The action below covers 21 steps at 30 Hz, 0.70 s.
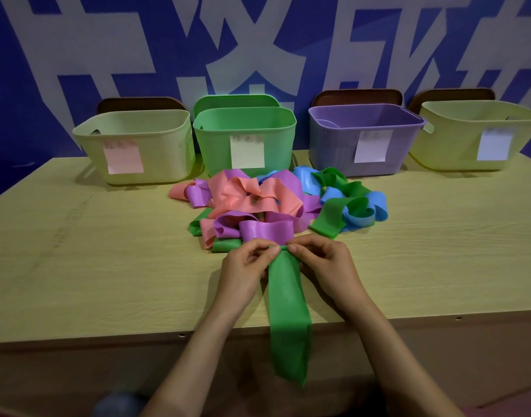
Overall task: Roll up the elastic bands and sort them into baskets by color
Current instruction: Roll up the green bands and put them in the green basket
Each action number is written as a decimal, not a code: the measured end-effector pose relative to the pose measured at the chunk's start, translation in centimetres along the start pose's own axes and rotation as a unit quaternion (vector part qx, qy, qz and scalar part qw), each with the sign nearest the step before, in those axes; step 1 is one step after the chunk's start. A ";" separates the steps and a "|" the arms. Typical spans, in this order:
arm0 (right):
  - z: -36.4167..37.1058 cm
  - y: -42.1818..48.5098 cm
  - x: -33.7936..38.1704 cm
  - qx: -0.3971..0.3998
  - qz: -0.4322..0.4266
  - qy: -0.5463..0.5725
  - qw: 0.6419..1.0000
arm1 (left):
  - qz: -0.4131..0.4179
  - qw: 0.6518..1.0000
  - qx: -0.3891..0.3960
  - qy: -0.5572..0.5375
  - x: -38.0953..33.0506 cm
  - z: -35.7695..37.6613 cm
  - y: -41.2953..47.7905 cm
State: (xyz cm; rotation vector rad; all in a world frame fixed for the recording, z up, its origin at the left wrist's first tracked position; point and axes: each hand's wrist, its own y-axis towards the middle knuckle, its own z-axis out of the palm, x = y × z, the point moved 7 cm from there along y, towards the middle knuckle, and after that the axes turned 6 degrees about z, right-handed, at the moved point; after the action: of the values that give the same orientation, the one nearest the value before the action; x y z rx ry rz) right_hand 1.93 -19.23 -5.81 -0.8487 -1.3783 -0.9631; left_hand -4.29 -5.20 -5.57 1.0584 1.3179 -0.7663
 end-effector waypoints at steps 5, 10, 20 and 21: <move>0.3 -0.1 0.0 0.011 0.009 0.020 1.000 | 0.003 1.000 -0.002 -0.027 -0.2 0.1 -0.1; 0.3 0.0 0.3 0.012 0.002 0.047 0.999 | -0.018 0.998 0.014 -0.060 -0.1 0.0 -0.1; 0.6 0.1 -0.3 0.032 0.026 0.032 0.999 | -0.006 0.997 -0.032 -0.072 -0.1 -0.5 -0.1; 0.6 0.1 -0.2 0.034 0.026 0.034 0.999 | 0.002 0.997 -0.031 -0.075 -0.3 -0.5 -0.1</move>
State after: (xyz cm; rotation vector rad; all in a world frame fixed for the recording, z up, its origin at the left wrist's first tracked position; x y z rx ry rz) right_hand 1.82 -18.59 -6.02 -0.7903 -1.3179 -0.8929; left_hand -4.62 -4.81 -5.28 0.9359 1.2043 -0.7809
